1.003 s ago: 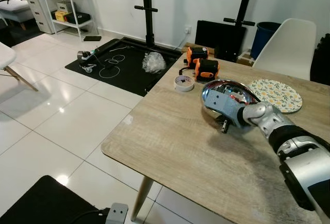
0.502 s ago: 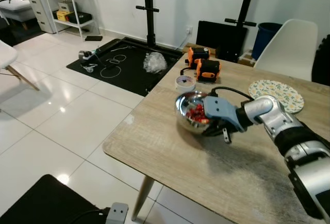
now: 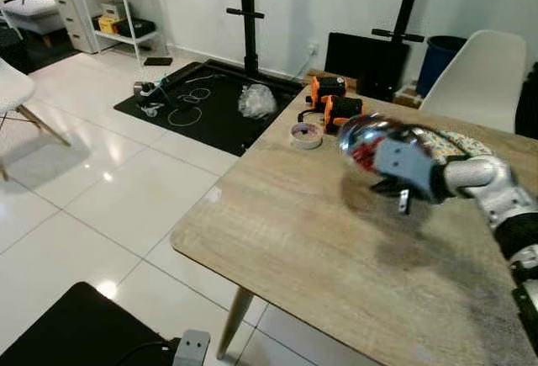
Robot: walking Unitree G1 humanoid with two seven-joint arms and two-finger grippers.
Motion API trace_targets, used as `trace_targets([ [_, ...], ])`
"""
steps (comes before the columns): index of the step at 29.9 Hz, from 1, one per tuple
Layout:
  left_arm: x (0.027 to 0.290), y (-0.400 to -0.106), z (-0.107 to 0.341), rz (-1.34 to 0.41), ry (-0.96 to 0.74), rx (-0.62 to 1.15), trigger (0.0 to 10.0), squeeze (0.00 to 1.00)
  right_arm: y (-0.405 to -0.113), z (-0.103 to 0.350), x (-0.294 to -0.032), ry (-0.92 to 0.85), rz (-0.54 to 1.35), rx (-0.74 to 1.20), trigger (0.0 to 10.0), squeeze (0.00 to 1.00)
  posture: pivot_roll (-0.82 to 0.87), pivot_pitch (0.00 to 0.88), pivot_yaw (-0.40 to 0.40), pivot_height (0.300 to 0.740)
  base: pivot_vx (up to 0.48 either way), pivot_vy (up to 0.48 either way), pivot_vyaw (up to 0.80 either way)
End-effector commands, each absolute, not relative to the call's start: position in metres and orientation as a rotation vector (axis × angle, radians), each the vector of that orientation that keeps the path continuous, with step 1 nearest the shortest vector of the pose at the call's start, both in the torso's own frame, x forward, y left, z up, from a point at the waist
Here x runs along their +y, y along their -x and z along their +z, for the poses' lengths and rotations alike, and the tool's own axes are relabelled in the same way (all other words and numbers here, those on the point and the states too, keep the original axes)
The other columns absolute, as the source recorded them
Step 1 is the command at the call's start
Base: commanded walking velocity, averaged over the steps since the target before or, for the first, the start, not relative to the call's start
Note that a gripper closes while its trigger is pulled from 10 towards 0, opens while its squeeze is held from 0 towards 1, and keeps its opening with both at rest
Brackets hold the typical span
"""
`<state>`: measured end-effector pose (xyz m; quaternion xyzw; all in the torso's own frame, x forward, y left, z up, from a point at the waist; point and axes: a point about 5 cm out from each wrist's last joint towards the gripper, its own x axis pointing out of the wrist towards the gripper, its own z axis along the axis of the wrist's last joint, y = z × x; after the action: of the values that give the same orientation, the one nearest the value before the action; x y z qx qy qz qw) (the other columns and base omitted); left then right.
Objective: Restocking fridge
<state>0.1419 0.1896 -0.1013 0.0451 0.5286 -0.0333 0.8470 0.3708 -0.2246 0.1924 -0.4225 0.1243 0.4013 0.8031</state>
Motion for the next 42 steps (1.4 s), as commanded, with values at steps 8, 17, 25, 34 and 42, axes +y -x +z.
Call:
trace_targets([
  [8,0.192,-0.128,-0.106,-0.070,-0.137,1.182,10.0,0.00,-0.356,0.200,-0.263,0.887,0.772,0.276,0.0,0.00,-0.07,0.000,-0.019,0.740,0.000,0.000,0.00],
  [17,0.194,-0.128,-0.106,-0.065,-0.146,1.185,10.0,0.00,-0.346,0.198,-0.253,0.833,0.888,0.264,0.0,0.00,-0.07,0.000,-0.017,0.740,0.000,0.000,0.00],
  [25,0.195,-0.127,-0.106,-0.066,-0.164,1.193,10.0,0.00,-0.342,0.194,-0.245,0.827,0.922,0.258,0.0,0.00,-0.07,0.000,-0.016,0.740,-0.070,0.000,0.00],
  [34,0.196,-0.126,-0.106,-0.065,-0.167,1.194,10.0,0.00,-0.340,0.189,-0.236,0.817,0.953,0.261,0.0,0.00,-0.07,0.000,-0.016,0.740,-0.295,0.000,0.00],
  [42,0.195,-0.125,-0.107,-0.066,-0.169,1.197,10.0,0.00,-0.337,0.182,-0.226,0.817,0.973,0.267,10.0,0.00,-0.07,0.000,-0.016,0.740,-0.322,0.000,0.00],
])
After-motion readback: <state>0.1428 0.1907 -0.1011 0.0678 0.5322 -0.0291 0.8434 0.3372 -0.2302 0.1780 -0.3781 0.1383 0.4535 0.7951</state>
